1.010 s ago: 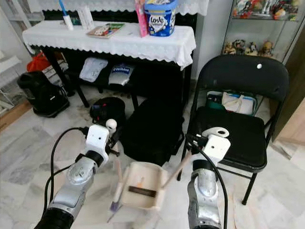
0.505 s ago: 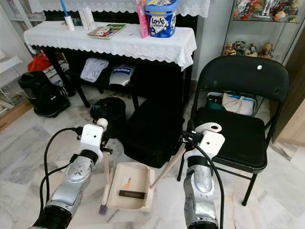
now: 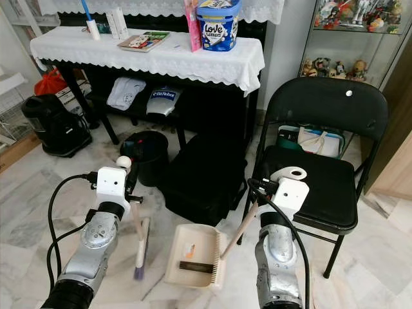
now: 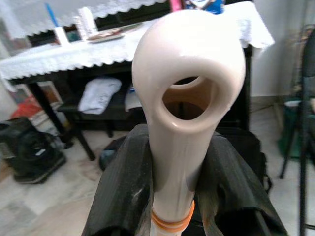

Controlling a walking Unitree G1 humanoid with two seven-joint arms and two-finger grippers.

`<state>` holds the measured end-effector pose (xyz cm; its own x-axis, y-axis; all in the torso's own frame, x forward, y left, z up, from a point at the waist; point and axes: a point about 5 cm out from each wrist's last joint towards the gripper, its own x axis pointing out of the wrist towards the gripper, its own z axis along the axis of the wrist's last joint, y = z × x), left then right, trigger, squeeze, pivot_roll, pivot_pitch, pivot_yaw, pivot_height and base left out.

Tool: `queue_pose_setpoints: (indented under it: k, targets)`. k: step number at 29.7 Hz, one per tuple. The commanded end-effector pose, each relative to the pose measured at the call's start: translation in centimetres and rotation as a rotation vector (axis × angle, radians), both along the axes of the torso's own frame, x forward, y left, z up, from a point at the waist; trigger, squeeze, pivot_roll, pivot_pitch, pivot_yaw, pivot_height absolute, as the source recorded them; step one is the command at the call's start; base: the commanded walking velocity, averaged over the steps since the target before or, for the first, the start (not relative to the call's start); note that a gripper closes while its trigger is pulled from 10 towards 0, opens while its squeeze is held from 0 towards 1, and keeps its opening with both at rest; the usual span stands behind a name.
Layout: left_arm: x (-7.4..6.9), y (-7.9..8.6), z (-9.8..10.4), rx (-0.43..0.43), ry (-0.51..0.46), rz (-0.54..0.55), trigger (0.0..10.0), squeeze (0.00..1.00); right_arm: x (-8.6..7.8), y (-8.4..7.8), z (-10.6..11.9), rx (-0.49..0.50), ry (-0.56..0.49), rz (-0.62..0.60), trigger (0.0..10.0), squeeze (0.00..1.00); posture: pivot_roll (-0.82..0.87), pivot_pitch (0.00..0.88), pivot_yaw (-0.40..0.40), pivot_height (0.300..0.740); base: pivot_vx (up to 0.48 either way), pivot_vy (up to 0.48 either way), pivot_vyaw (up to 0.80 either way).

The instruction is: Sweep floor

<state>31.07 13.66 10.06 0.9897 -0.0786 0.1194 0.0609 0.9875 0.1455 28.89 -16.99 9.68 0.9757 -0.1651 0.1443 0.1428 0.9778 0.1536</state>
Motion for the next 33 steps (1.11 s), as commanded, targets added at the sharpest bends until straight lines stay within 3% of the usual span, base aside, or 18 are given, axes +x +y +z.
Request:
queue_pose_setpoints:
  k: [1,11,33]
  targets:
    - [0.2,-0.3,0.7,-0.018,-0.037,-0.025,10.0,0.00,0.1,0.0,1.4,0.002,-0.062,-0.012,10.0,0.00,-0.14,0.000,0.063,0.740,0.000,0.000,0.80]
    - [0.1,-0.6,0.2,-0.033,-0.032,-0.024,10.0,0.00,-0.2,-0.3,1.0,-0.011,-0.049,-0.024,10.0,0.00,-0.13,0.000,0.056,0.740,0.000,0.000,0.80]
    - [-0.1,0.2,0.1,0.012,-0.044,-0.009,10.0,0.00,0.7,1.1,0.9,0.003,-0.045,0.023,10.0,0.00,-0.07,0.000,0.048,0.740,0.000,0.000,0.80]
